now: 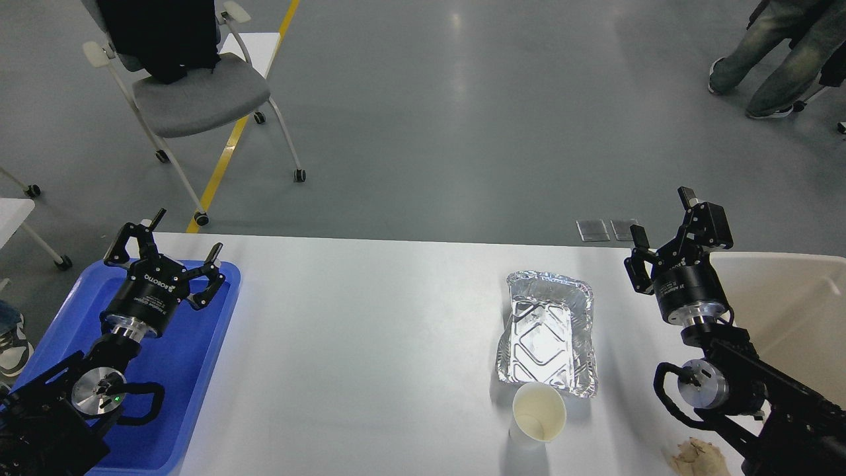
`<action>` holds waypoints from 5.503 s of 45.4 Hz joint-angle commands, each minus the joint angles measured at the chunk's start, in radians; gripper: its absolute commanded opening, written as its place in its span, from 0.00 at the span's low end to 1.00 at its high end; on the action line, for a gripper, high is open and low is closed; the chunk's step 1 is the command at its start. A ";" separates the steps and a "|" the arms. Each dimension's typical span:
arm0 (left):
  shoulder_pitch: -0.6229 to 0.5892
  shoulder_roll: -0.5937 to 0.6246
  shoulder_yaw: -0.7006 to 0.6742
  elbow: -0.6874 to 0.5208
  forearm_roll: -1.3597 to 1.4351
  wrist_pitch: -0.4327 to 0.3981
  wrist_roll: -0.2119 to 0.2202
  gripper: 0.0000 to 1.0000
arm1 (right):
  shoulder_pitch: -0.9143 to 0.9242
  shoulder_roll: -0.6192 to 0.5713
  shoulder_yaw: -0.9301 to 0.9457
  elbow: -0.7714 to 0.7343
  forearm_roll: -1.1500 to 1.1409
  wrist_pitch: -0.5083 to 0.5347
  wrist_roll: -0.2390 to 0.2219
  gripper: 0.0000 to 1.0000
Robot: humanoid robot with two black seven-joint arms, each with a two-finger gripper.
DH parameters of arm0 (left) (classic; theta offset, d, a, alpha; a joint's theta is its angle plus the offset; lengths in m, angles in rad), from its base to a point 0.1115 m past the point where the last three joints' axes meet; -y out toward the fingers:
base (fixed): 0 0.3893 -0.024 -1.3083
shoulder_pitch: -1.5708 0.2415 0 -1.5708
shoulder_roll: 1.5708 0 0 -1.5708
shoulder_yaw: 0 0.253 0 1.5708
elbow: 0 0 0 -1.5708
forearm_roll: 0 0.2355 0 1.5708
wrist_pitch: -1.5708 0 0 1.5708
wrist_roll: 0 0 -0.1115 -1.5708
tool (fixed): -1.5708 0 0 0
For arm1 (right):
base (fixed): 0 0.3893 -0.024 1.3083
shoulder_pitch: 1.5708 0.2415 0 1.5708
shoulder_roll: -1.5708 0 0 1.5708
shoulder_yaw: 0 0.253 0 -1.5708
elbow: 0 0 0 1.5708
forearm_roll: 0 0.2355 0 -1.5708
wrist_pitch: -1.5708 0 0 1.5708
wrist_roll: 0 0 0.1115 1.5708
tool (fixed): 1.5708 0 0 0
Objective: Tidy desktop
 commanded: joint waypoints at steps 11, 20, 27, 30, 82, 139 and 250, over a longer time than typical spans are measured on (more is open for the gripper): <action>0.000 0.000 0.000 0.000 0.003 0.000 0.000 0.99 | 0.004 0.002 -0.003 -0.002 0.000 -0.001 0.000 1.00; 0.000 0.000 0.000 0.000 0.003 0.000 0.001 0.99 | -0.008 -0.004 -0.002 -0.006 0.000 -0.001 0.000 1.00; 0.000 0.000 0.000 0.000 0.003 0.000 0.000 0.99 | -0.016 -0.004 0.003 -0.006 0.000 0.000 0.000 1.00; 0.000 0.000 0.000 0.000 0.003 0.000 0.000 0.99 | -0.017 -0.004 0.003 -0.008 0.000 -0.001 0.000 1.00; 0.000 0.000 0.000 -0.001 0.003 0.000 0.000 0.99 | 0.384 -0.484 -0.590 0.103 0.228 0.037 -0.007 1.00; 0.000 0.000 -0.002 0.000 0.001 0.000 0.000 0.99 | 1.768 0.054 -2.283 0.337 -0.529 0.290 -0.138 1.00; 0.002 0.000 -0.005 0.000 0.001 0.000 0.000 0.99 | 1.267 0.434 -2.145 0.460 0.133 0.181 -0.328 1.00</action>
